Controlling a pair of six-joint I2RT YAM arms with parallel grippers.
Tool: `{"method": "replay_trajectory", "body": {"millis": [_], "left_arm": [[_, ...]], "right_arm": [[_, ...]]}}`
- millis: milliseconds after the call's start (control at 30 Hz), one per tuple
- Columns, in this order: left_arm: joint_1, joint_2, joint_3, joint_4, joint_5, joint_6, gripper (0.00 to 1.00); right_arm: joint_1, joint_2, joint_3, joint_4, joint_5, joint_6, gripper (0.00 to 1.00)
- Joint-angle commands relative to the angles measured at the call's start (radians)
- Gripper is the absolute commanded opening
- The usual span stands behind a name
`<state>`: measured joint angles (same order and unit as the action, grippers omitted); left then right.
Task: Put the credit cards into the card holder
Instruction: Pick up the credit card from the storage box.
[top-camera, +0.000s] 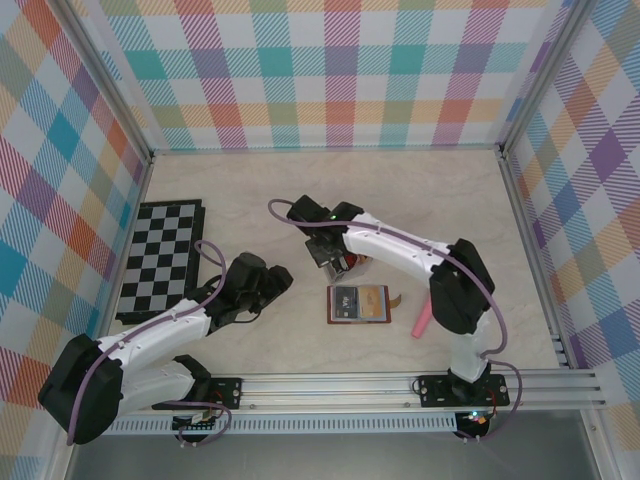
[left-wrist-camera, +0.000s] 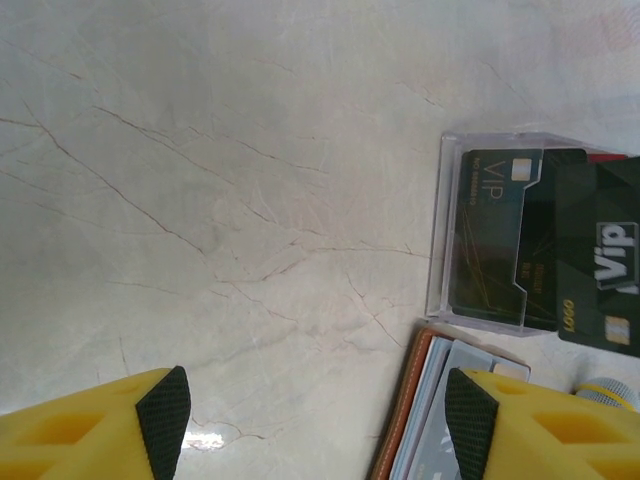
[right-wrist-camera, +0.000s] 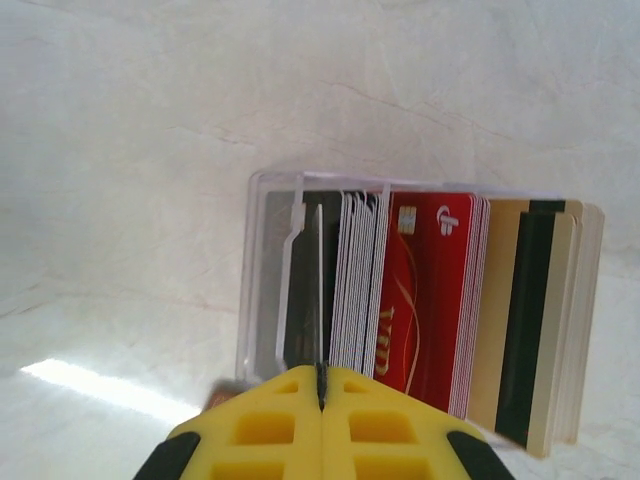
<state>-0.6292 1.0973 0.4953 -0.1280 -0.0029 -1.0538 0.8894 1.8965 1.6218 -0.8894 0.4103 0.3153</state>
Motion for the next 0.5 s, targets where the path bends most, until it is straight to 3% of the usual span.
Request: {"method": "replay_trajectory", "body": {"millis": [0,300,467], "left_arm": [[0.023,0.01,0.026,0.054,0.06,0.029,0.71],[0.034,0.119,0.116,0.348,0.347,0.03,0.72],[0.029,0.217,0.172,0.511,0.452,-0.03,0.72]], "right_arm": [[-0.036,-0.144,-0.072,0.064,-0.168,0.059,0.0],[-0.249,-0.492,-0.425,0.374,-0.634,0.283,0.0],[-0.343,-0.612,-0.571,0.525,-0.796,0.402,0.0]]}}
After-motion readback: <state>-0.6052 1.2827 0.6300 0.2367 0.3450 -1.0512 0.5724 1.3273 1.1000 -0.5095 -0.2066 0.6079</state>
